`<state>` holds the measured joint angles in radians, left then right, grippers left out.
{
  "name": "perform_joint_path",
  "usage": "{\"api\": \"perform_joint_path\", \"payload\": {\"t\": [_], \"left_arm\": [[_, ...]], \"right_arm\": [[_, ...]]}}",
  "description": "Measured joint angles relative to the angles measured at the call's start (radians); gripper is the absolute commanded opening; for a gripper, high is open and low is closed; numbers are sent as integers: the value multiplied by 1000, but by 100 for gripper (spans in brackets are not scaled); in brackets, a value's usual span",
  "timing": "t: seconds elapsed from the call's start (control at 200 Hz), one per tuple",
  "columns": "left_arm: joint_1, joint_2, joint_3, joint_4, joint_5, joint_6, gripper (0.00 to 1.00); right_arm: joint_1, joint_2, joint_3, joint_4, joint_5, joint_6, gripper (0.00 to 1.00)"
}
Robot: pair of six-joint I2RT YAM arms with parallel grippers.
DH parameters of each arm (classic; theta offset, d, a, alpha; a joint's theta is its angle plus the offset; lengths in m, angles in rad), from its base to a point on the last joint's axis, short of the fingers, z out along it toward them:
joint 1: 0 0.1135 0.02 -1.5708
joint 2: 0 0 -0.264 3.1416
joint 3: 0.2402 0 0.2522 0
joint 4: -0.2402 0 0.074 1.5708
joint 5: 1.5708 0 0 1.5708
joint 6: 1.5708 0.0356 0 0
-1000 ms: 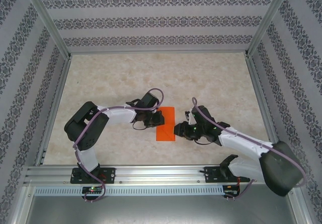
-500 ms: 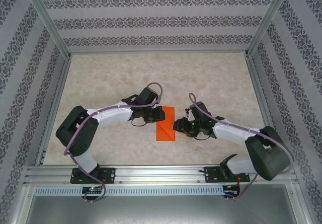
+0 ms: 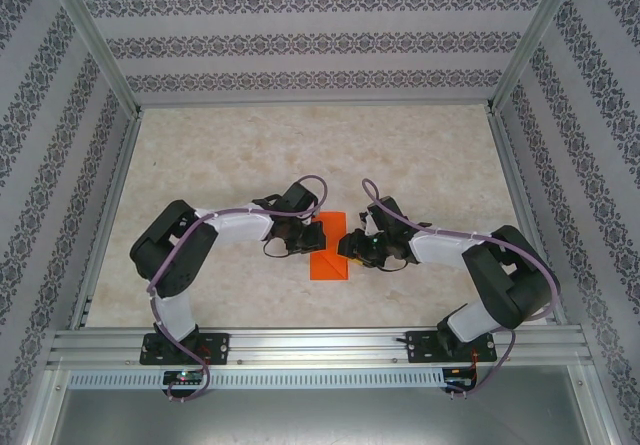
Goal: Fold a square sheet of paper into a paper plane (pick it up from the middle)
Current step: Turn over the paper at the center of the table.
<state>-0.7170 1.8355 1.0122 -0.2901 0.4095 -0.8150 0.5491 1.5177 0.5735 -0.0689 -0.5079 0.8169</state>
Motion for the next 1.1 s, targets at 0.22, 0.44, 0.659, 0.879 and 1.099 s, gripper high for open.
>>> {"api": "perform_joint_path", "payload": {"t": [0.22, 0.44, 0.659, 0.879, 1.099], "left_arm": [[0, 8, 0, 0, -3, 0, 9], [0, 8, 0, 0, -4, 4, 9], [0, 8, 0, 0, -4, 8, 9], [-1, 8, 0, 0, -5, 14, 9], [-2, 8, 0, 0, -8, 22, 9]], "right_arm": [[0, 5, 0, 16, -2, 1, 40], [0, 11, 0, 22, -2, 1, 40], [0, -7, 0, 14, 9, 0, 39], [-2, -2, -2, 23, 2, 2, 40], [-2, -35, -9, -24, 36, -3, 41]]}}
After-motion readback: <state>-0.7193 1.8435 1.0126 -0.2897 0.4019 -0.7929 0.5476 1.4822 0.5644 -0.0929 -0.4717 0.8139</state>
